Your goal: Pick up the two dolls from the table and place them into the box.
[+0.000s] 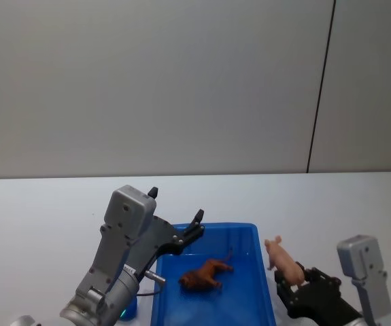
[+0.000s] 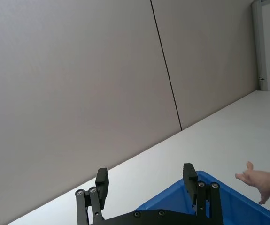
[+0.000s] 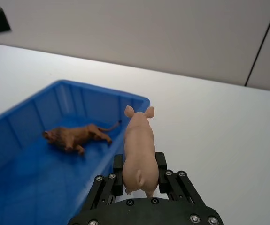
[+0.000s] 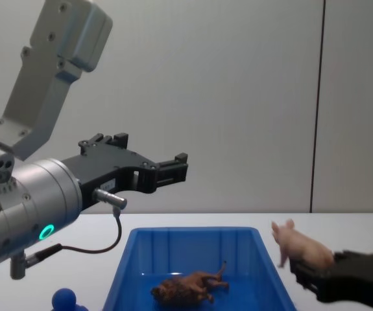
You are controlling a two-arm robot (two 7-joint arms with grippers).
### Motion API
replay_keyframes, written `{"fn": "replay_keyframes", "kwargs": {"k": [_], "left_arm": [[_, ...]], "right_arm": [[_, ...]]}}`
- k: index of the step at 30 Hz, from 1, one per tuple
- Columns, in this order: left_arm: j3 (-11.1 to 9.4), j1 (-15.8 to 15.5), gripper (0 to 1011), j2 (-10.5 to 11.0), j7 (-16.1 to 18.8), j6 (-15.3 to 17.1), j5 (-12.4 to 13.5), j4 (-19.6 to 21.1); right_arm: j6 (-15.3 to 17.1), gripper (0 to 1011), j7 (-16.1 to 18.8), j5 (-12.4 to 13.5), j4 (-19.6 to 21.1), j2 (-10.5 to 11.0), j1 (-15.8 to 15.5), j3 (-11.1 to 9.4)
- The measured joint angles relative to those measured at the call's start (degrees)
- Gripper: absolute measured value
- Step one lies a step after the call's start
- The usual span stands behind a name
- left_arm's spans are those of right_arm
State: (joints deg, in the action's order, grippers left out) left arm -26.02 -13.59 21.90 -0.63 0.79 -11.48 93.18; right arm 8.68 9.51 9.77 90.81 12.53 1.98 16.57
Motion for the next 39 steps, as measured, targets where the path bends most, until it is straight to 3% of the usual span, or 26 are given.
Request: {"fn": "replay_keyframes", "kwargs": {"k": [15, 19, 25, 28, 33, 39], "left_arm": [[0.00, 0.00, 1001, 0.00, 0.00, 0.00, 0.00, 0.00], [0.00, 0.00, 1001, 0.00, 0.00, 0.00, 0.00, 0.00], [0.00, 0.00, 1001, 0.00, 0.00, 0.00, 0.00, 0.00], [0.00, 0.00, 1001, 0.00, 0.00, 0.00, 0.00, 0.00], [0.00, 0.00, 1001, 0.00, 0.00, 0.00, 0.00, 0.00], [0.00, 0.00, 1001, 0.00, 0.00, 0.00, 0.00, 0.00]], "right_arm": [[0.88, 380, 5.88, 0.88, 0.65, -2.25, 3.13, 1.17], [1.51, 460, 7.53, 1.10, -0.71, -3.14, 4.53, 1.46], [2.18, 712, 8.86, 1.26, -3.03, -4.30, 6.55, 1.68], [2.30, 767, 8.84, 1.29, -3.47, -4.49, 6.95, 1.67], [2.38, 929, 7.57, 1.29, -3.80, -4.59, 7.31, 1.40], [2.34, 1001, 4.64, 1.33, -2.78, -4.00, 6.70, 0.73]]}}
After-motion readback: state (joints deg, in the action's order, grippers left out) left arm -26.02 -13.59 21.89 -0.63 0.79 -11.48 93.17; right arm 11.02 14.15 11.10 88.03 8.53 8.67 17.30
